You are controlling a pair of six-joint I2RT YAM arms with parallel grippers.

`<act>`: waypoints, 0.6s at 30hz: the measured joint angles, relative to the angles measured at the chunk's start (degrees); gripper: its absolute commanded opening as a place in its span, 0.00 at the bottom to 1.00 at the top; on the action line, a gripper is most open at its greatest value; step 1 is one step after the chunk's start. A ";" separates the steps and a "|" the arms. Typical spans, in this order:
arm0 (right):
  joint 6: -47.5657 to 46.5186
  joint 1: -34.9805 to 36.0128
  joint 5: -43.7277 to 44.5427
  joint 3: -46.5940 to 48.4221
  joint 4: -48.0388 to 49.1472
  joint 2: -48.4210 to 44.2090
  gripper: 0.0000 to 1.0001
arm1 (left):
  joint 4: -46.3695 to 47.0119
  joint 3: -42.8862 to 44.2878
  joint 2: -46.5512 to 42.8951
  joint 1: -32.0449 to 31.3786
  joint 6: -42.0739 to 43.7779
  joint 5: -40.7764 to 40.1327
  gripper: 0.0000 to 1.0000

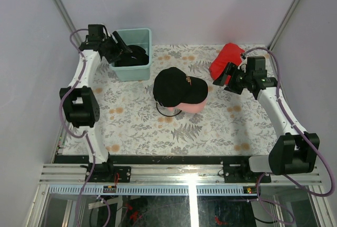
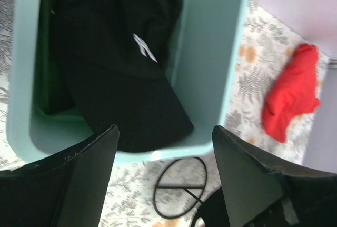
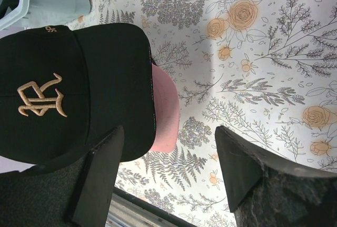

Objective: Stack the hats

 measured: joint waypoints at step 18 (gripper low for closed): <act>-1.25 -0.52 0.02 0.07 -0.04 -0.31 0.78 | -6.43 15.78 17.22 -0.76 5.49 -9.60 0.85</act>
